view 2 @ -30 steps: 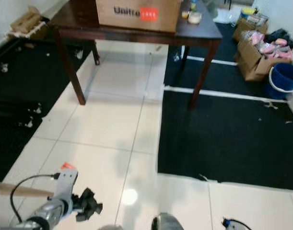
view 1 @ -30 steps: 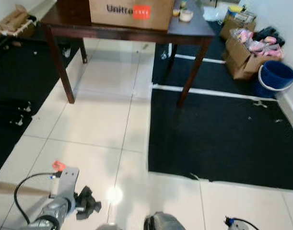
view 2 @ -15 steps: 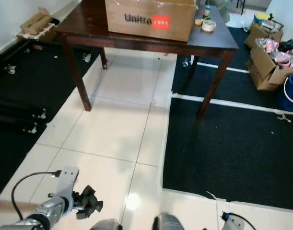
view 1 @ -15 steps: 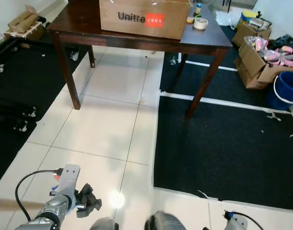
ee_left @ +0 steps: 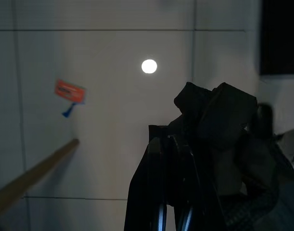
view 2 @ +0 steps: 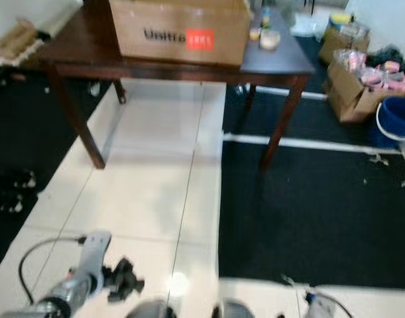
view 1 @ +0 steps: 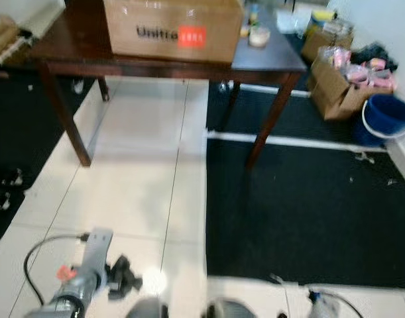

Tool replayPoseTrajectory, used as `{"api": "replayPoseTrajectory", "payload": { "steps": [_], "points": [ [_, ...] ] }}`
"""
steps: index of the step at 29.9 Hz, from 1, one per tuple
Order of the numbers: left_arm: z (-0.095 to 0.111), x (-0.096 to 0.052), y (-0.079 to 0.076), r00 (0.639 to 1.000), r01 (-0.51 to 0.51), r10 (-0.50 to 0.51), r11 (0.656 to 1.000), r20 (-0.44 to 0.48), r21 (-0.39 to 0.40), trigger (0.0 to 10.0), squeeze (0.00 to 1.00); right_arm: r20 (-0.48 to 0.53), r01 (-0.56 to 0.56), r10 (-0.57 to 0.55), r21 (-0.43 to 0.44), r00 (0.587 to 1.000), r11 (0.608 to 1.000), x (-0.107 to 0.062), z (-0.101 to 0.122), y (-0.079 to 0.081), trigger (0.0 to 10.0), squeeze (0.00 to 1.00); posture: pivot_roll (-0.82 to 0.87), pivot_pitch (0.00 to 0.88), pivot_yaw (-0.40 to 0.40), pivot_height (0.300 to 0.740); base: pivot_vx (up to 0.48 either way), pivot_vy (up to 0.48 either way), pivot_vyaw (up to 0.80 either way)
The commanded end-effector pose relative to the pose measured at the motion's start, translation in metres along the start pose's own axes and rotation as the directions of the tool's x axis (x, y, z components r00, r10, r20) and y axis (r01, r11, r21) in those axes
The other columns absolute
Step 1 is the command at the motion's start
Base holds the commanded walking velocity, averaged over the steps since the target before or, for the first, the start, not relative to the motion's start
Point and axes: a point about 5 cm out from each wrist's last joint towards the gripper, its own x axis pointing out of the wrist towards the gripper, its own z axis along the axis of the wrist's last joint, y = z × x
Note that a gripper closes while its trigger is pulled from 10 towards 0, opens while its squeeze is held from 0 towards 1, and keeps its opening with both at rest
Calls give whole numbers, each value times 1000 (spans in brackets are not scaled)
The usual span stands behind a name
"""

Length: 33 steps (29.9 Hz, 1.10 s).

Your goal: Picking trash to rubbish bin

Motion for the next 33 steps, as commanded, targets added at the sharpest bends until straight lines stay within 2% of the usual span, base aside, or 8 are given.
{"api": "replayPoseTrajectory", "payload": {
  "steps": [1, 23, 29, 33],
  "points": [
    [-7, 0, -3, 1000, 13, -13, 1000, -21, 7, 10000, 0, 3, 13, -13, -3, 1000, 1000, 0, 1, -5, 10000, 0, 107, 94, -22, 740, 322, 0, 0],
    [-8, 1, -9, 999, 32, -32, 999, -20, 7, 10000, 0, -5, 5, -5, -28, 1000, 1000, -1, -1, -3, 10000, 0, 101, 105, -24, 740, 325, 0, 0],
    [-8, 1, -8, 999, 33, -33, 999, -20, 9, 10000, 0, -12, 8, -8, -30, 1000, 1000, -1, -3, -4, 10000, 0, 101, 106, -24, 740, 330, 0, -800],
    [-8, 1, -8, 999, 33, -33, 999, -19, 12, 10000, 0, -10, 12, -12, -26, 1000, 1000, -1, -3, -5, 10000, 0, 101, 106, -24, 740, 337, 0, -114]
  ]
}}
